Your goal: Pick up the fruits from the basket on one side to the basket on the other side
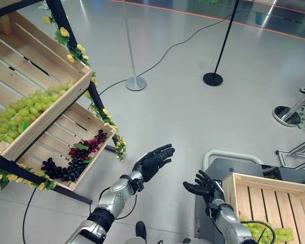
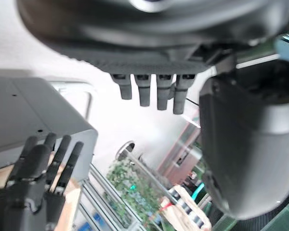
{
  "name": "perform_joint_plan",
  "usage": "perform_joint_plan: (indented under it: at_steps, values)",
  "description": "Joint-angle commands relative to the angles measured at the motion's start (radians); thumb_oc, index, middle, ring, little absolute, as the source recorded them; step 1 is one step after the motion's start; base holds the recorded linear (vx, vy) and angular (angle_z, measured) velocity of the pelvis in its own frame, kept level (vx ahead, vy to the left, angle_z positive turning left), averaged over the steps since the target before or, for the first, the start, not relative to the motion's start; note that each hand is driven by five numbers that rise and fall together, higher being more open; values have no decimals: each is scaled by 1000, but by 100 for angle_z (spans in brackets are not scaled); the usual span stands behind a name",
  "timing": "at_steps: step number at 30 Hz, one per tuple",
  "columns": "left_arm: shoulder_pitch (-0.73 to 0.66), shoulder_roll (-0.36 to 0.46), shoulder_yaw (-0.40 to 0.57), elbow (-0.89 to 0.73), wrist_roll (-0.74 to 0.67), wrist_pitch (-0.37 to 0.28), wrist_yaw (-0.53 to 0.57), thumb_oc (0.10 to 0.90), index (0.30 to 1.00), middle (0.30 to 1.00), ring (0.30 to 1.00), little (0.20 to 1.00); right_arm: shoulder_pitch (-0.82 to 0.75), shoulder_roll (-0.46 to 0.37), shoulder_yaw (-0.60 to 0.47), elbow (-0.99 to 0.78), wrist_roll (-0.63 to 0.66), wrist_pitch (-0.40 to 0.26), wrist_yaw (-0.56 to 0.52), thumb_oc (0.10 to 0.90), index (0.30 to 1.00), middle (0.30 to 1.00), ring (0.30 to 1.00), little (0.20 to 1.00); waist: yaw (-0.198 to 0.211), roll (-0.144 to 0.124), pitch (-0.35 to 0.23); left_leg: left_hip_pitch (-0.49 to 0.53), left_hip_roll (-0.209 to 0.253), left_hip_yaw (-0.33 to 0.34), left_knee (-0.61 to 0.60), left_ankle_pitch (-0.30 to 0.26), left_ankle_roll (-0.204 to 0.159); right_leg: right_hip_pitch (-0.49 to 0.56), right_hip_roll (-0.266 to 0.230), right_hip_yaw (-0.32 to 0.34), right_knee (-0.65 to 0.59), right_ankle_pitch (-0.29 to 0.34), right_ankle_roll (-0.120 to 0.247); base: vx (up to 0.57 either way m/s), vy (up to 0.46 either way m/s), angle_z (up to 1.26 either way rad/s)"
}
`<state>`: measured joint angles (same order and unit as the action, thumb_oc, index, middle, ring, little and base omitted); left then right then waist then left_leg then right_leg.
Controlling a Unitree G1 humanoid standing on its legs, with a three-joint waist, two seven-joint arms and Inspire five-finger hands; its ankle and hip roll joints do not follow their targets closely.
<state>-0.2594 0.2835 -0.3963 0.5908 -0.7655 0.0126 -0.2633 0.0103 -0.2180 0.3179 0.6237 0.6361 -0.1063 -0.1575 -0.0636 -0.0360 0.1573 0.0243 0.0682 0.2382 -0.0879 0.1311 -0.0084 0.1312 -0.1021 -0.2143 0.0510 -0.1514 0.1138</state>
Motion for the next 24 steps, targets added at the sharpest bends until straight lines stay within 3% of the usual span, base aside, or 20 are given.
perform_joint_plan:
  at_steps: [1,5,8,9,10,11,12,13,16,19,22,24]
  values:
    - [-61,-51,9,-29,30,-99,18,800,900,900,900,900,-20,-11,-66,-70,8,-168,-50,800,900,900,900,900,-22,35,-30,63,22,-22,1,-89,-49,-67,12,71,-85,178,-22,45,-67,-20]
    - [-2,-59,15,-14,56,-81,37,800,900,900,900,900,-18,-11,-78,-94,-4,-196,-73,800,900,900,900,900,-35,21,-27,65,-1,-37,93,-140,-43,-63,24,144,-105,194,-34,82,-7,-26]
    - [53,-61,37,-23,49,-108,54,800,900,900,900,900,-27,-21,-81,-122,-15,-203,-69,800,900,900,900,900,-14,11,-17,33,-65,-189,166,-186,-20,-68,19,255,-122,230,-29,138,140,-96]
    - [96,-48,53,-53,31,-141,65,800,900,900,900,900,-47,-31,-70,-136,-5,-205,-33,800,900,900,900,900,13,22,-2,22,-105,-324,127,-176,0,-99,35,348,-103,247,-18,44,217,-130]
    - [105,-37,58,-72,29,-139,36,800,900,900,900,900,-56,-32,-70,-140,7,-239,-28,800,900,900,900,900,22,30,12,20,-112,-369,86,-152,4,-116,44,372,-94,254,-13,-25,279,-183]
    - [103,-24,60,-82,18,-129,15,800,900,900,900,900,-64,-35,-73,-143,16,-279,-30,800,900,900,900,900,22,34,27,23,-121,-372,74,-145,12,-133,41,385,-88,261,-2,-82,199,-180]
    - [101,-21,59,-84,17,-123,12,800,900,900,900,900,-66,-36,-73,-143,19,-280,-34,800,900,900,900,900,22,34,30,23,-124,-368,76,-147,15,-137,39,388,-87,263,2,-95,243,-209]
    - [78,-19,47,-65,33,-116,-3,800,900,900,900,900,-63,-30,-87,-154,43,-315,-52,800,900,900,900,900,0,36,40,26,-110,-303,60,-151,18,-167,14,367,-85,280,22,-71,218,-157]
    - [73,-6,34,-76,11,-119,40,800,900,900,900,900,-49,-17,-119,-181,32,-330,-41,800,900,900,900,900,-18,30,56,53,-103,-212,35,-160,26,-223,-28,269,-73,316,55,-27,195,-98]
    - [110,2,68,-123,-33,-111,97,800,900,900,900,900,-36,-1,-121,-205,-23,-324,-24,800,900,900,900,900,9,37,63,68,-83,-97,33,-163,31,-242,-77,108,52,307,52,-59,107,-136]
    - [149,16,107,-146,-23,-108,96,800,900,900,900,900,-34,-6,-127,-197,-64,-362,-29,800,900,900,900,900,36,45,54,58,-64,-34,35,-149,40,-223,-65,39,139,249,34,-49,-1,-154]
    - [162,18,114,-156,-19,-120,111,800,900,900,900,900,-44,-20,-130,-206,-116,-390,-32,800,900,900,900,900,58,41,48,43,-51,-5,44,-144,38,-176,-40,-15,119,175,14,-54,-139,-87]
